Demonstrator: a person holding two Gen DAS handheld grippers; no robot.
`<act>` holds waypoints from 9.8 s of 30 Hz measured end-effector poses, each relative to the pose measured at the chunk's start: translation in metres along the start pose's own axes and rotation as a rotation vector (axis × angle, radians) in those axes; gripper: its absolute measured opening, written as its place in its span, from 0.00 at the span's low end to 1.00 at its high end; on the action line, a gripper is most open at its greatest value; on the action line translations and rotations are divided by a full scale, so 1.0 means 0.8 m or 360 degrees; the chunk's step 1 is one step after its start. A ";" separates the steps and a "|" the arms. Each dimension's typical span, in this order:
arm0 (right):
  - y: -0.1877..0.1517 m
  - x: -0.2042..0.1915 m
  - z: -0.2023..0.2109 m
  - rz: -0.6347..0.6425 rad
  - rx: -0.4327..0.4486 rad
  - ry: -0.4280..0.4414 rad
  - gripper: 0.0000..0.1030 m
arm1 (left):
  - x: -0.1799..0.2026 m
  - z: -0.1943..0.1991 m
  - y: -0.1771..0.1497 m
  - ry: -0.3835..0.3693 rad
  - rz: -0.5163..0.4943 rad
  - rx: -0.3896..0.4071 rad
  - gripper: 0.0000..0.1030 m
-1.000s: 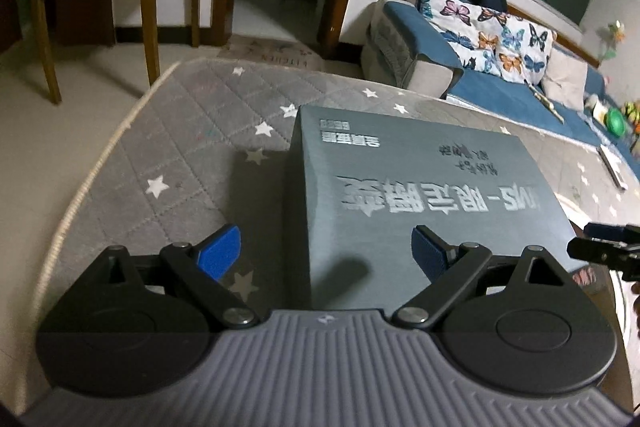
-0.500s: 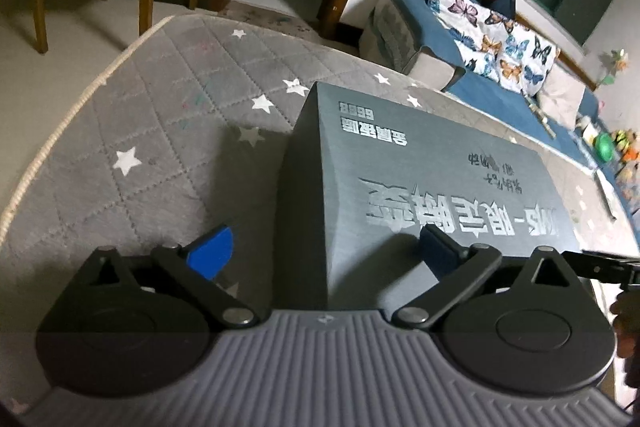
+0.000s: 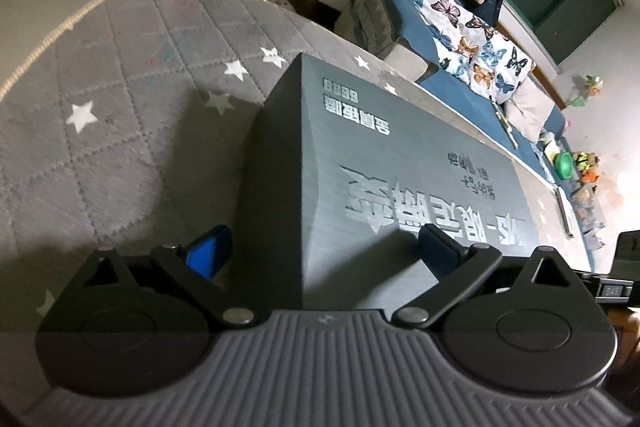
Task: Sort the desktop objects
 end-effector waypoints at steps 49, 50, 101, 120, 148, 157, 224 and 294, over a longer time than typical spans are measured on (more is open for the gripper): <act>0.025 -0.082 0.113 0.0133 0.0280 -0.0116 1.00 | 0.108 0.051 0.000 -0.0150 -0.0052 0.0091 0.98; 0.021 -0.085 0.118 0.0135 0.0283 -0.0120 1.00 | 0.108 0.058 -0.002 -0.0152 -0.0057 0.0092 0.98; -0.212 -0.200 0.251 0.0095 0.0316 -0.0119 1.00 | 0.088 0.261 -0.226 -0.0100 -0.0160 0.0008 0.98; -0.320 -0.255 0.297 0.0120 0.0378 -0.0164 1.00 | 0.066 0.333 -0.331 -0.0121 -0.0205 0.0015 0.98; -0.415 -0.256 0.281 -0.0043 0.0167 -0.0159 1.00 | 0.019 0.312 -0.411 -0.0037 -0.0167 -0.0284 1.00; -0.420 -0.244 0.268 -0.0093 0.0113 -0.0158 1.00 | 0.013 0.295 -0.415 -0.0009 -0.0139 -0.0351 1.00; -0.397 -0.212 0.238 -0.0125 0.0038 -0.0197 1.00 | -0.008 0.261 -0.403 0.0076 -0.0016 -0.0528 1.00; -0.184 -0.139 0.196 -0.0086 0.0313 -0.0179 1.00 | 0.069 0.165 -0.183 -0.0029 -0.0122 -0.0209 1.00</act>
Point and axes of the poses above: each gripper's, at about its wrist camera, not at the fingertips, and z roughly against the way its jaws point, x to its right, y to its top, the point moved 3 cm from there along -z, roughly the way its jaws point, and after that the axes turned 8 degrees about z, right-handed, at the moved point
